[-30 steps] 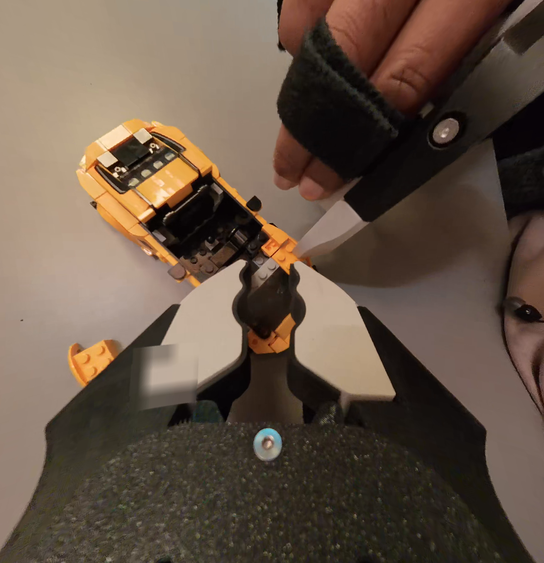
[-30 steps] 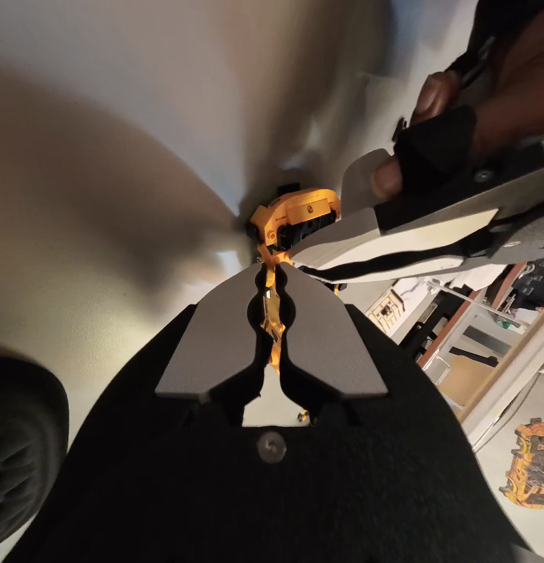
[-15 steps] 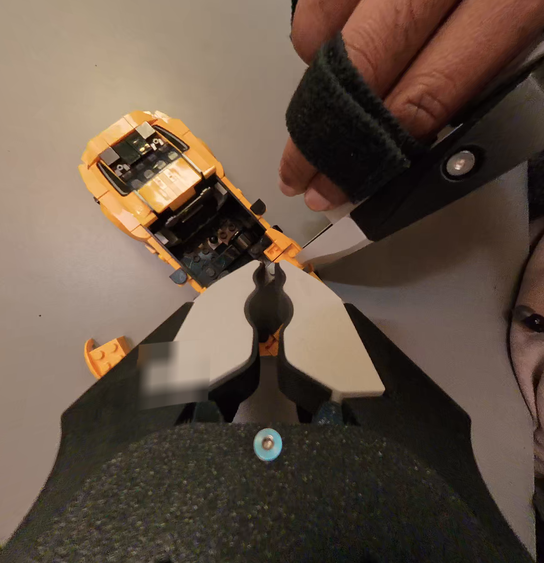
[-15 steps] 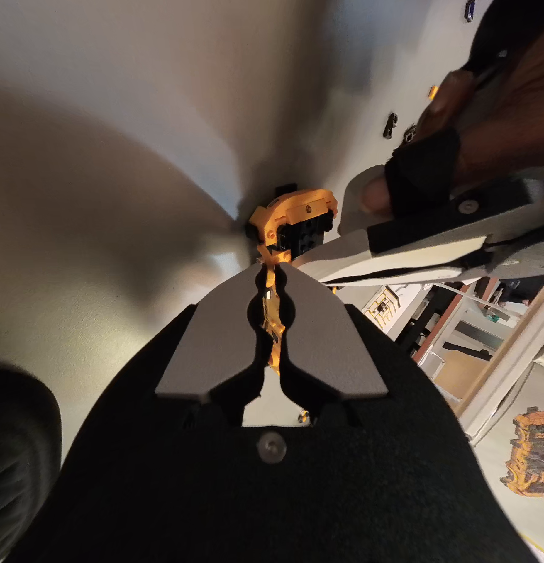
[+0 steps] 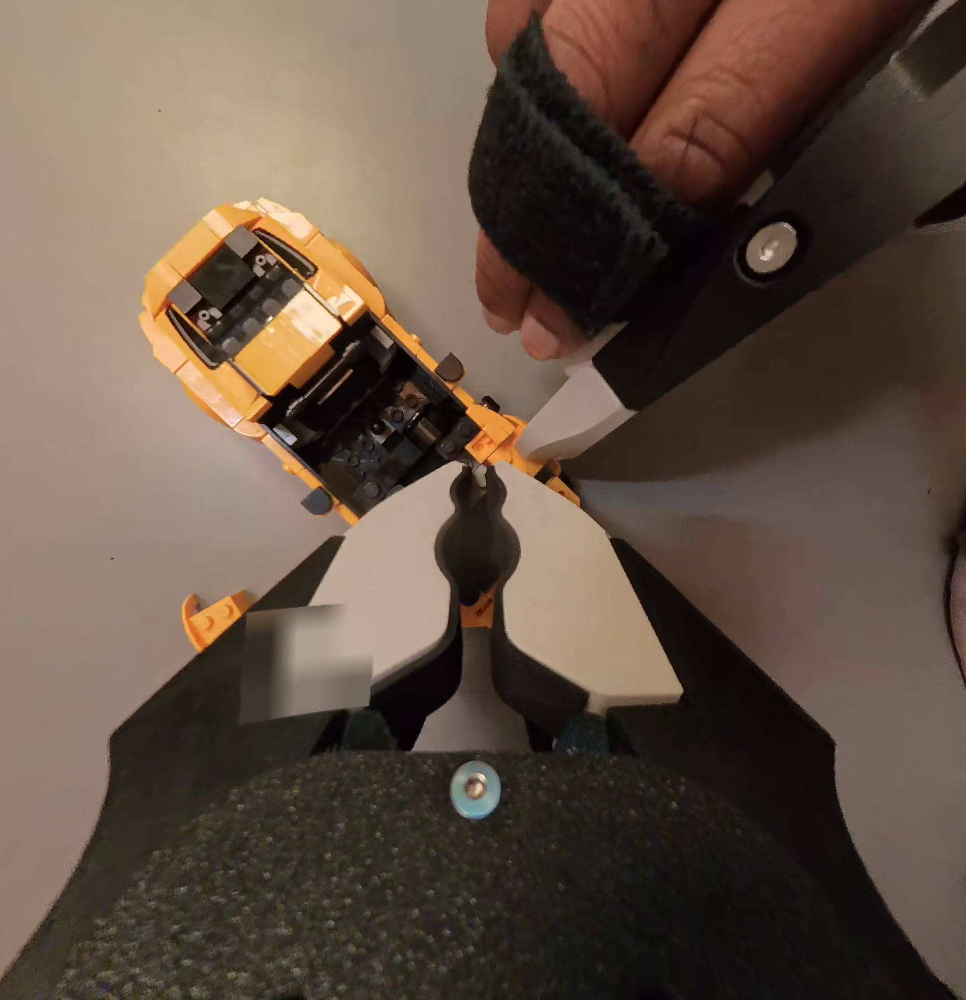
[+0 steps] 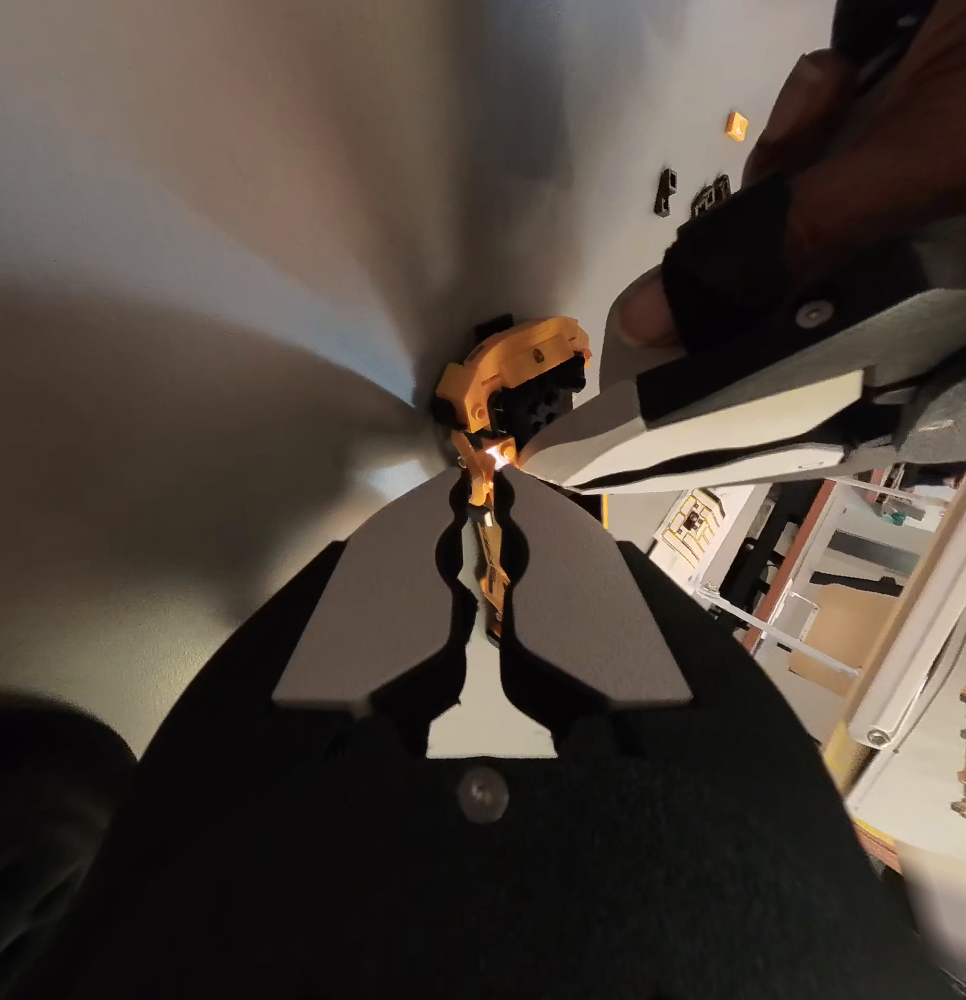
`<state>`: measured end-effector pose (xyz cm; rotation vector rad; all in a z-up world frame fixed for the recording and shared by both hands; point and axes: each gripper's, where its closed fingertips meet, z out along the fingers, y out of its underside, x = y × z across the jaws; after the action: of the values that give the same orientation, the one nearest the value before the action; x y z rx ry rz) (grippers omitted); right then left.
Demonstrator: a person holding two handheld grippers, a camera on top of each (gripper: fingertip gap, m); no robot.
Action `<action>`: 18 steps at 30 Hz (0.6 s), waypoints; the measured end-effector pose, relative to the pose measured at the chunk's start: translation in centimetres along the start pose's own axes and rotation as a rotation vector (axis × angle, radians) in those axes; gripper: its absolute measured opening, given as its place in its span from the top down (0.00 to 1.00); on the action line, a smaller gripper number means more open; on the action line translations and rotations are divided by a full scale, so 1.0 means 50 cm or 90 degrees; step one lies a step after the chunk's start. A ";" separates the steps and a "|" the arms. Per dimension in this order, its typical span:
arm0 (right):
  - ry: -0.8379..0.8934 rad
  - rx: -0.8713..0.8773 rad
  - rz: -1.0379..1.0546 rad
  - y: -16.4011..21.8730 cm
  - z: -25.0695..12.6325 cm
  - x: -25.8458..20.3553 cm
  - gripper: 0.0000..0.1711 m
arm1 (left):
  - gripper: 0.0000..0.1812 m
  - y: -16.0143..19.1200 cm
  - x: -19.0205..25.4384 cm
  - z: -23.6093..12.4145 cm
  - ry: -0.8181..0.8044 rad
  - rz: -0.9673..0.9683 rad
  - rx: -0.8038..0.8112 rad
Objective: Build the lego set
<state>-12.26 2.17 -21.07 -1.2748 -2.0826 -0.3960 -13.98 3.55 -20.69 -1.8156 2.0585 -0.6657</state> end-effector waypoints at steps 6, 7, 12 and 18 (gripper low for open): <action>-0.003 -0.003 -0.025 -0.003 -0.003 0.007 0.97 | 0.97 0.000 -0.002 -0.008 0.049 -0.053 0.023; -0.004 -0.005 -0.026 -0.002 -0.002 0.008 0.97 | 0.97 -0.001 -0.003 -0.012 0.054 -0.060 0.029; -0.004 -0.007 -0.035 -0.004 0.001 0.012 0.97 | 0.93 0.002 -0.002 -0.011 0.058 -0.063 0.024; -0.005 -0.014 -0.050 -0.006 0.003 0.014 0.97 | 0.94 0.004 -0.005 -0.005 0.057 -0.063 0.022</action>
<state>-12.80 2.58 -20.71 -1.2113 -2.1447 -0.4508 -14.25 3.84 -20.59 -1.9108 2.0100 -0.8174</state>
